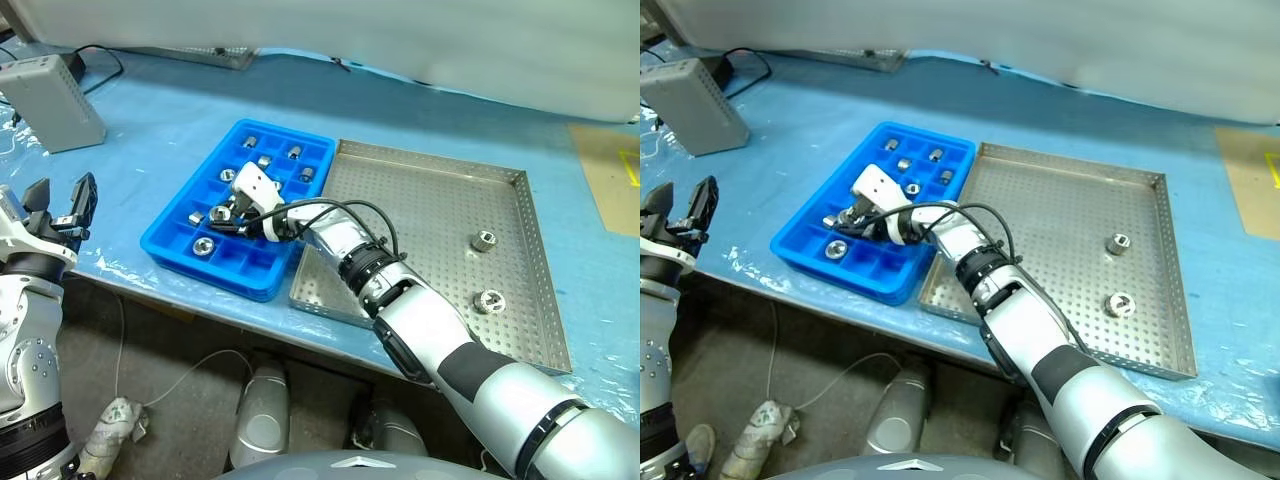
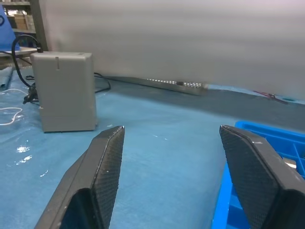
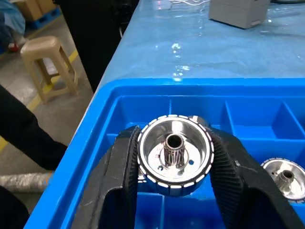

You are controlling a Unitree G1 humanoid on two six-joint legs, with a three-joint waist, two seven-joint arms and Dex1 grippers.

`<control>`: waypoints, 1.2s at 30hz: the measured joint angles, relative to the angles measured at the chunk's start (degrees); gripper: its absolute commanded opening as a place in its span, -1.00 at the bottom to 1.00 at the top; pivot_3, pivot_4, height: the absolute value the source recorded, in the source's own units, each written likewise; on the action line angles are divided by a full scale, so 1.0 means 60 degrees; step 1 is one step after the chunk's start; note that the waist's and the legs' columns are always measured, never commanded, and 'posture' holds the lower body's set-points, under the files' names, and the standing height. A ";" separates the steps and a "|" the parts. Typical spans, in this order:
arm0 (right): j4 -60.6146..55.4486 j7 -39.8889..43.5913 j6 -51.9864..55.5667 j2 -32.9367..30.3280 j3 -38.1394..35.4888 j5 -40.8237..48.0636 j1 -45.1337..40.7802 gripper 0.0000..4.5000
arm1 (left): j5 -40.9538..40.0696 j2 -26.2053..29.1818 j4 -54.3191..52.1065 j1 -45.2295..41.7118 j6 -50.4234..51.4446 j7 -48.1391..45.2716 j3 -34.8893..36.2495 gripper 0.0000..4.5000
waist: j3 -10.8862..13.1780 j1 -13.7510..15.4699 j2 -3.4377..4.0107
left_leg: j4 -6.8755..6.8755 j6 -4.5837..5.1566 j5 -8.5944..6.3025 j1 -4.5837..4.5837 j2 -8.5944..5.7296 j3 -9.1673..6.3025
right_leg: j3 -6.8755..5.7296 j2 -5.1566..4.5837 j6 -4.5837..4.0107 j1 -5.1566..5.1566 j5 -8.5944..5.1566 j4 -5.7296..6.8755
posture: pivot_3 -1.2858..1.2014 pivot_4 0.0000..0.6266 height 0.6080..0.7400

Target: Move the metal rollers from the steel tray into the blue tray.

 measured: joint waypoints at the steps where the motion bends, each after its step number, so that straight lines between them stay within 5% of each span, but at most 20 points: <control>1: 0.0006 -0.0061 -0.0073 0.0000 0.0060 -0.0069 0.0000 0.48 | 0.0005 0.0000 0.0014 -0.0005 0.0001 -0.0002 -0.0012 0.50 | 0.0000 0.0014 0.0000 | 0.0000 0.0000 0.0000 0.0000 -0.0001 -0.0003 | 0.0000 0.0000 0.0000 0.0000 0.0000 0.0000 | 0.49 -0.52 1.00; 4: 0.0158 -0.0302 -0.0275 0.0000 0.0118 -0.0236 0.0000 0.94 | 0.0020 0.0002 0.0110 -0.0076 0.0001 -0.0032 -0.0108 0.50 | 0.0000 0.0064 0.0000 | 0.0000 -0.0004 -0.0003 0.0000 -0.0002 -0.0007 | 0.0001 0.0001 0.0000 -0.0002 0.0000 0.0002 | 0.46 -0.52 1.00; 12: 0.0147 -0.0560 -0.0190 -0.0024 -0.0811 0.0160 -0.0002 0.94 | 0.0137 0.0004 0.1367 -0.1424 -0.0042 -0.0694 -0.1032 0.50 | 0.0006 0.0054 0.0011 | 0.0002 -0.0006 -0.0003 -0.0001 -0.0006 -0.0006 | 0.0006 0.0003 0.0002 0.0000 0.0001 0.0008 | 0.32 -0.52 1.00; 22: -0.1657 -0.1252 0.0640 -0.0322 -0.1753 0.0259 0.0313 0.94 | 0.0479 -0.0031 0.3410 -0.3330 -0.0424 -0.2039 -0.2321 0.50 | -0.0004 -0.0962 -0.0007 | 0.0021 -0.0027 0.0012 -0.0026 -0.0007 -0.0002 | 0.0001 0.0005 0.0002 0.0001 0.0008 0.0014 | 0.19 -0.52 1.00; 36: -0.8585 -0.1612 0.4833 -0.4794 -0.3224 0.0323 0.4448 0.94 | 0.0728 -0.0842 0.5312 -0.5349 -0.0399 -0.6339 -0.5399 0.50 | -0.0013 -0.2044 -0.0023 | 0.0045 -0.0059 0.0037 0.0014 -0.0067 0.0110 | 0.0026 0.0002 -0.0025 0.0060 0.0046 -0.0014 | -0.10 -0.52 1.00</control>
